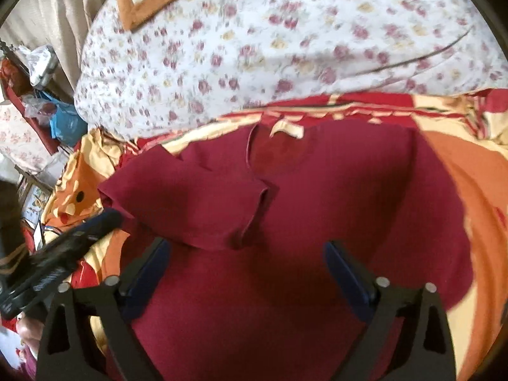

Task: Fold small clothes

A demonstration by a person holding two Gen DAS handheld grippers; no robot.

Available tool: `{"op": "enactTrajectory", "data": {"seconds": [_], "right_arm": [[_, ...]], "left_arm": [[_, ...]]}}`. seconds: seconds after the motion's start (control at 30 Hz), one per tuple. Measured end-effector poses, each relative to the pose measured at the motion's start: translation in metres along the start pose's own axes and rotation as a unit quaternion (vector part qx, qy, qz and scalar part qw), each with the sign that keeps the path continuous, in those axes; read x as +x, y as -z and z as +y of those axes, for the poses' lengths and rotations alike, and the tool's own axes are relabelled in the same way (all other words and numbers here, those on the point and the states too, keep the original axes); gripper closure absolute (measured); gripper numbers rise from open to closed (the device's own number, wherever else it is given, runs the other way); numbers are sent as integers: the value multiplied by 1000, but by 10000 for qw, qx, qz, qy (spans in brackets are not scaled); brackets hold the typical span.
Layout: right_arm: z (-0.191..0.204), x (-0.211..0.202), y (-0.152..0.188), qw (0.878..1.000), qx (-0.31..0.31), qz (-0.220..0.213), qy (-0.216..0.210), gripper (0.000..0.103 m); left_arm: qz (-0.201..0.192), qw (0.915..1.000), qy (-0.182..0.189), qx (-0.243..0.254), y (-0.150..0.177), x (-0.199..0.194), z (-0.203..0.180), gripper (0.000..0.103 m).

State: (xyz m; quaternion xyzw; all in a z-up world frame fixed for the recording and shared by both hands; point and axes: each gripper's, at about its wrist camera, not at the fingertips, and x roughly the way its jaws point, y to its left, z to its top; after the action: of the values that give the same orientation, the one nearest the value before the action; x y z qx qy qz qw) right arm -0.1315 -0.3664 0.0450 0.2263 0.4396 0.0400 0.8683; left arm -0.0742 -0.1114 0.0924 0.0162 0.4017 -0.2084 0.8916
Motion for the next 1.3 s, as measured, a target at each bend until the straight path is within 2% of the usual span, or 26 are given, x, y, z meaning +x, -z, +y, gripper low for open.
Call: {"op": "enactTrajectory", "data": {"seconds": [0.03,0.13,0.17,0.2,0.23,0.27,0.3,0.33,0.4,0.43,0.53,0.63,0.8,0.97,1.03,1.07,1.13,1.17,1.23,1.3], "right_arm": [[2,10,-2,10000,-29,91,17,17],[10,35,-8,9991,-277,240,214,29],[12,42,-9,9987,-348,279,252,32],[15,51,-10,9982,-433,317,272,40],[17,57,-12,9976,-539,286,327,58],[21,62,-13,9960,-715,194,501,71],[22,62,-14,9949,-781,191,612,94],[22,59,-16,9949,-786,160,609,98],[18,37,-21,9958,-798,-136,423,98],[16,24,-23,9944,-872,-323,504,98],[-3,-16,-34,9890,-814,-817,931,98],[-35,-37,-45,9816,-539,-948,1569,98],[-70,-29,-46,9752,-311,-695,2077,98],[-76,-22,-43,9727,-363,-526,2230,98],[-77,-29,-44,9735,-332,-577,2190,98],[-75,-30,-44,9722,-350,-576,2240,98],[-80,-27,-44,9681,-417,-473,2425,98],[-85,-24,-45,9678,-387,-365,2459,98],[-96,-19,-44,9684,-278,-170,2472,98],[-104,-16,-42,9712,-185,-6,2377,97]], "left_arm": [[-60,9999,-154,-22,0,-2,5,73],[-267,9972,-678,-186,-1,-4,30,73],[-277,9966,-725,-275,-1,-4,36,73],[-292,9964,-707,-371,0,-4,44,73],[-326,9960,-657,-507,0,-4,52,73],[-355,9956,-635,-590,0,-4,56,73],[-414,9950,-619,-666,0,-7,62,73],[-491,9946,-600,-694,-1,-8,62,73],[-677,9934,-561,-731,-1,-14,65,73],[-797,9924,-538,-773,-1,-19,67,73],[-989,9895,-455,-950,-3,-24,70,73],[-860,9910,-397,-944,-3,-17,65,73],[-530,9954,-171,-777,-2,4,47,73],[-411,9974,-15,-599,-3,19,32,73],[-127,9990,-163,-388,-2,32,27,72],[184,9982,-494,-283,1,44,25,72],[653,9935,-880,-306,12,65,29,72],[741,9932,-810,-394,16,68,33,72],[638,9943,-590,-610,19,64,41,72],[647,9944,-588,-596,17,62,42,72]]}}
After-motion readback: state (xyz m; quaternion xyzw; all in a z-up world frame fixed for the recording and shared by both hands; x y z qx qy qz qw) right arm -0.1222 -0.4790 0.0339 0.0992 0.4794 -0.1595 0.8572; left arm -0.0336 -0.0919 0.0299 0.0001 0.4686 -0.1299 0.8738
